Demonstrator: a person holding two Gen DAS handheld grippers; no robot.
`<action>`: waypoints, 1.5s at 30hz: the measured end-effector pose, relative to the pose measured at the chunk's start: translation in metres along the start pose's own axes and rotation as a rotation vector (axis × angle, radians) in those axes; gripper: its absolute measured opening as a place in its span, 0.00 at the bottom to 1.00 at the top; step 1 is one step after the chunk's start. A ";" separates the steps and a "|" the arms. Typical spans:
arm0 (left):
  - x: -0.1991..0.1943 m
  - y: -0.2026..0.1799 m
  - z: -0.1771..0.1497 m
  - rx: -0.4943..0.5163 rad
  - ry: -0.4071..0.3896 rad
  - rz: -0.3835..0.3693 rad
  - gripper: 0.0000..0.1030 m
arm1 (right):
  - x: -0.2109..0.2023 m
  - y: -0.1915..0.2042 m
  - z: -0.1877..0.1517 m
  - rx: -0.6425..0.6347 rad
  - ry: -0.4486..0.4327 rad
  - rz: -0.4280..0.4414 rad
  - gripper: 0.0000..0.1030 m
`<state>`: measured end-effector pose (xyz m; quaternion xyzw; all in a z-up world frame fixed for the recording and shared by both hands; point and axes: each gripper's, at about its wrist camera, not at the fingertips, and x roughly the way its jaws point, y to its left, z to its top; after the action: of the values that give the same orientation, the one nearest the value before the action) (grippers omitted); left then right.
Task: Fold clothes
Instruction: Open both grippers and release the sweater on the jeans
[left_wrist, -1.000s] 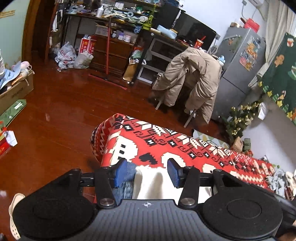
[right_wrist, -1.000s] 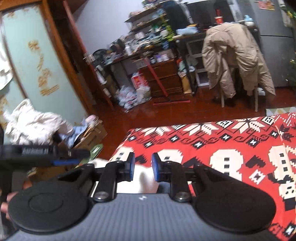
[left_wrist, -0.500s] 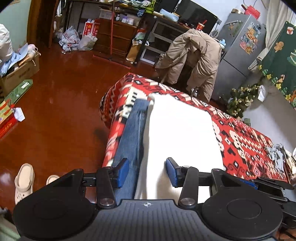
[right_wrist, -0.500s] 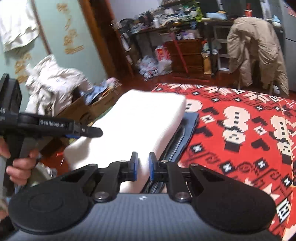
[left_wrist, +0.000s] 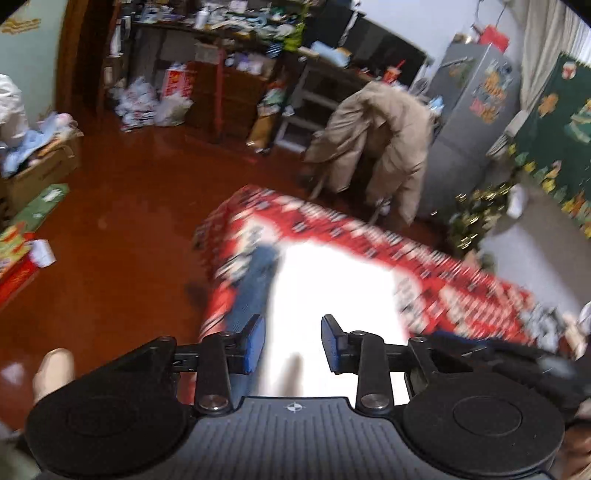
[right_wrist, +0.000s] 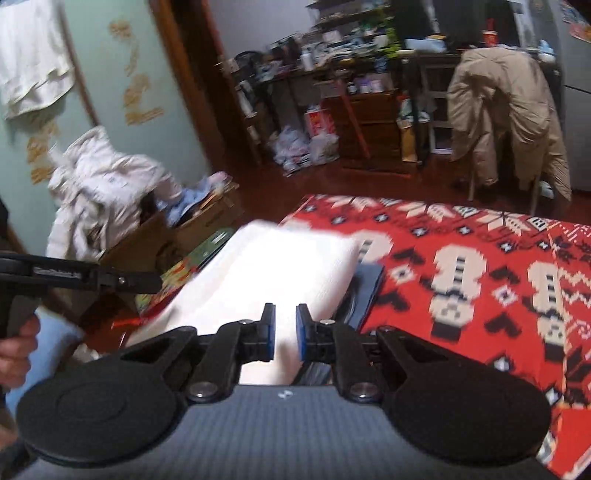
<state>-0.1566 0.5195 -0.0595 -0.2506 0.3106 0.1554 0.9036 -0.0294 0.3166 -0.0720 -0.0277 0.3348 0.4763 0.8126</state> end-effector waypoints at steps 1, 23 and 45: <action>0.011 -0.005 0.005 -0.001 -0.005 0.000 0.29 | 0.008 -0.001 0.006 0.015 -0.005 -0.013 0.12; -0.015 0.014 -0.064 -0.055 0.070 0.087 0.29 | 0.009 0.029 -0.050 -0.025 0.133 0.086 0.13; -0.037 0.004 -0.080 -0.030 0.092 0.068 0.10 | -0.016 0.023 -0.053 0.030 0.140 0.108 0.14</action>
<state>-0.2254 0.4740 -0.0917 -0.2601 0.3580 0.1790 0.8787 -0.0801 0.2983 -0.0974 -0.0307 0.3989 0.5115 0.7605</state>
